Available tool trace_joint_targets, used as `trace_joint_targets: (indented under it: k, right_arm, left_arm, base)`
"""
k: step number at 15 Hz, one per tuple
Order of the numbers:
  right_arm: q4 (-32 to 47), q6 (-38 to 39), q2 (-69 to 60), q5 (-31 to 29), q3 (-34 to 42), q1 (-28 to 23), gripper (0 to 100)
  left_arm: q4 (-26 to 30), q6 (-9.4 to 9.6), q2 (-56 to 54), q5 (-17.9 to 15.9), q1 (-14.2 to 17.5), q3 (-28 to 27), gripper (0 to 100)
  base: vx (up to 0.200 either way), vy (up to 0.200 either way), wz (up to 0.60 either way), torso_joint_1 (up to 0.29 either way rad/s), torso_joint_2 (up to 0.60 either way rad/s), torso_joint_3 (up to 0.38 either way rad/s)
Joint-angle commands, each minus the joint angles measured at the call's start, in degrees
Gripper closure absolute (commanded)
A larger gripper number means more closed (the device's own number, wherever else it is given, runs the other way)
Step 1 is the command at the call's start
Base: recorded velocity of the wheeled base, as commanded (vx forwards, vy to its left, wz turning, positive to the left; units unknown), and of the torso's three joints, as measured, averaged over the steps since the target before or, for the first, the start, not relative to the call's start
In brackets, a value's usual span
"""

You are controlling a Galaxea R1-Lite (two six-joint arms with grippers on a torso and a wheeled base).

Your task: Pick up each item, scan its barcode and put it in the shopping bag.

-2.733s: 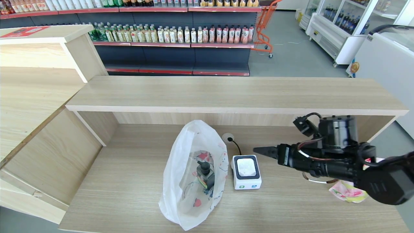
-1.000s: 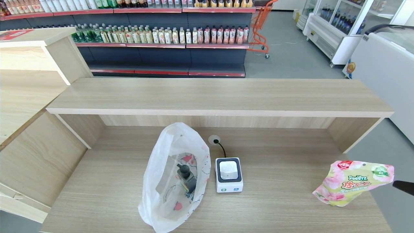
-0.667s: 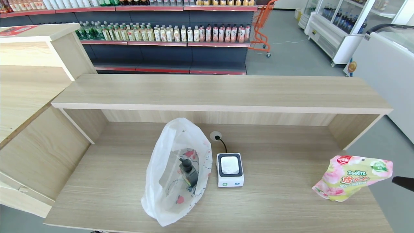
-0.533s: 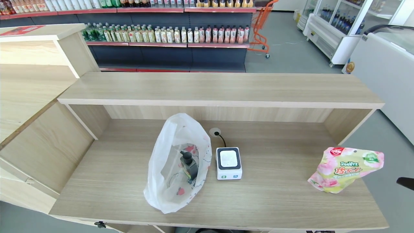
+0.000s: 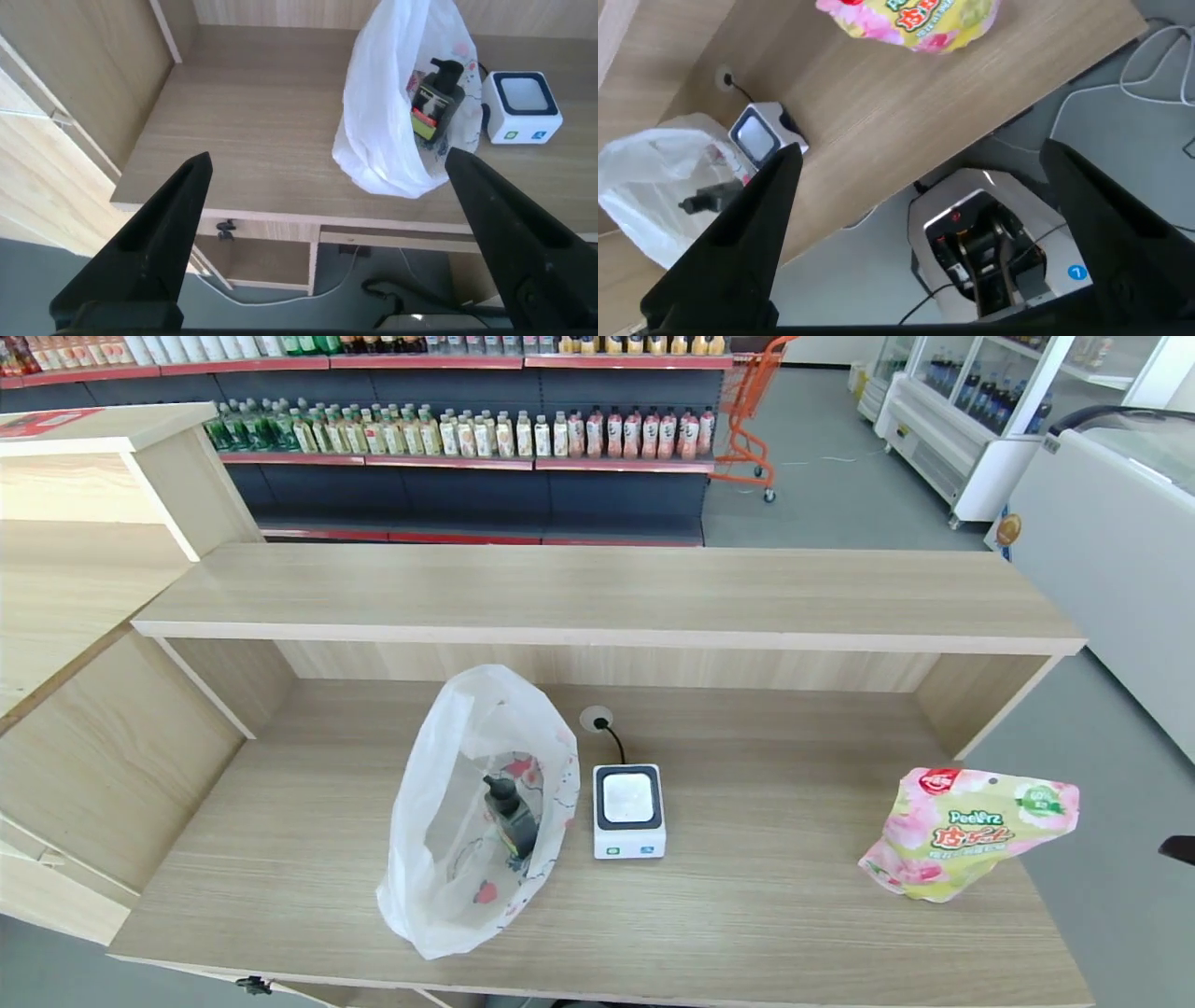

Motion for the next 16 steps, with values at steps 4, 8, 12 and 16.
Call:
trace_joint_targets:
  k: [4,8,12,16]
  right_arm:
    - [5.6,8.4,6.2,-4.2,-5.5,-2.2,0]
    - [5.6,23.2,23.8,-11.3,-15.8,-2.2,0]
    - [5.8,27.6,34.6,-16.0,-22.9,-2.8,0]
    - [5.4,27.8,41.3,-16.1,-21.6,-2.8,0]
  left_arm:
    - [0.0,0.04,0.0,0.0,0.0,0.0,0]
    - [0.0,0.04,0.0,0.0,0.0,0.0,0]
    - [0.0,0.04,0.0,0.0,0.0,0.0,0]
    - [0.0,0.04,0.0,0.0,0.0,0.0,0]
  base:
    - [0.000,-0.050,0.00,0.001,0.00,0.002]
    - [0.000,0.000,0.00,0.000,0.00,0.000]
    - [0.000,0.000,0.00,0.000,0.00,0.000]
    - [0.000,0.000,0.00,0.000,0.00,0.000]
